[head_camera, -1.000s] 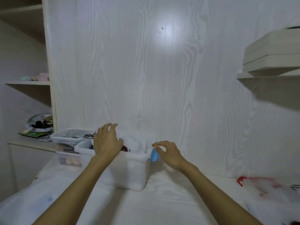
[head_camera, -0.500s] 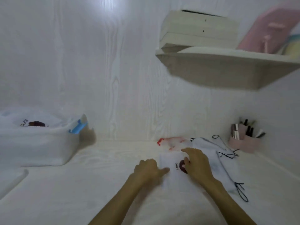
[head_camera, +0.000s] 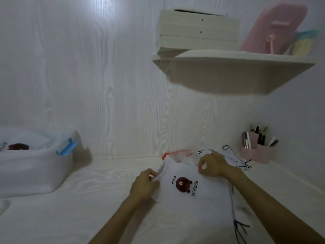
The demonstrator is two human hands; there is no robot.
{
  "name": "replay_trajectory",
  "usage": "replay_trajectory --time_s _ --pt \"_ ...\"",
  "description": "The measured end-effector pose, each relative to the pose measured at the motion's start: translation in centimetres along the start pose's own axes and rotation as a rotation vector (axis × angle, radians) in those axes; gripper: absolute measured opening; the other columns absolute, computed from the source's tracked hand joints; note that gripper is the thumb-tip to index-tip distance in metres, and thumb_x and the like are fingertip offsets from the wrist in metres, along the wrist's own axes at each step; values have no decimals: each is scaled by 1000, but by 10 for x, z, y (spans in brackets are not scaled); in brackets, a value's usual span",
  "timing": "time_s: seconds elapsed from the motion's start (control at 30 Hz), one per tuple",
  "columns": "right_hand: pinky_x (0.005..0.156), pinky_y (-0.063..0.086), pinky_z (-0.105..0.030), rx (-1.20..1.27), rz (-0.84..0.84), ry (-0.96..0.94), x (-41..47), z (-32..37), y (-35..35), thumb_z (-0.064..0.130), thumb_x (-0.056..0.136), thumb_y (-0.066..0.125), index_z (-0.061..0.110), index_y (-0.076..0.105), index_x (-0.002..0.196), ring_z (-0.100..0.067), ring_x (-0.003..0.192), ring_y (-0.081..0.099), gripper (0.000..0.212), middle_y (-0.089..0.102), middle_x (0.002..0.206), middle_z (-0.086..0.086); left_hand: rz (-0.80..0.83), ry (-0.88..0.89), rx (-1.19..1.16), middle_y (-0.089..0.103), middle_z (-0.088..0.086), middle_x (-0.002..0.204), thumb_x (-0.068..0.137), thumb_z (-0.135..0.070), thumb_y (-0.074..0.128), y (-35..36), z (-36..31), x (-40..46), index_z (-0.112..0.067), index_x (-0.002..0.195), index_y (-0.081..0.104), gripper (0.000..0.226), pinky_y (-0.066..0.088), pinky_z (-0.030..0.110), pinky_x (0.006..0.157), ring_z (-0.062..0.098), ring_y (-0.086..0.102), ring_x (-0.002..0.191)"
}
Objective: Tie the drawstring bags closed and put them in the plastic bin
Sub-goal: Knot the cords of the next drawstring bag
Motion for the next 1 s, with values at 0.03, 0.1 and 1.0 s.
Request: replay_trajectory --time_s 0.03,0.1,1.0 --pt "104 35 -34 62 27 -5 0 3 0 36 86 62 26 59 115 -16 120 48 30 55 126 6 -20 41 -43 70 1 94 80 -25 63 -7 1 1 -30 81 59 6 50 31 74 19 65 80" --pt "100 39 -32 212 41 -15 0 14 0 40 84 66 25 46 131 -12 111 50 53 51 128 6 -54 121 -128 71 3 85 85 -6 62 -21 6 1 -31 69 64 29 51 32 64 17 64 69" --pt "99 40 -33 817 -95 149 42 176 81 27 91 58 7 28 141 -28 121 49 62 46 137 -15 -92 -21 632 29 -3 154 90 -61 38 -109 112 -5 -31 142 40 60 21 31 112 19 25 141"
Point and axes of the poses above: each hand's wrist, its own x-axis towards the middle knuckle, its own y-axis out of the palm, z = x × y, the point moved 3 cm from there along x, towards the middle knuckle
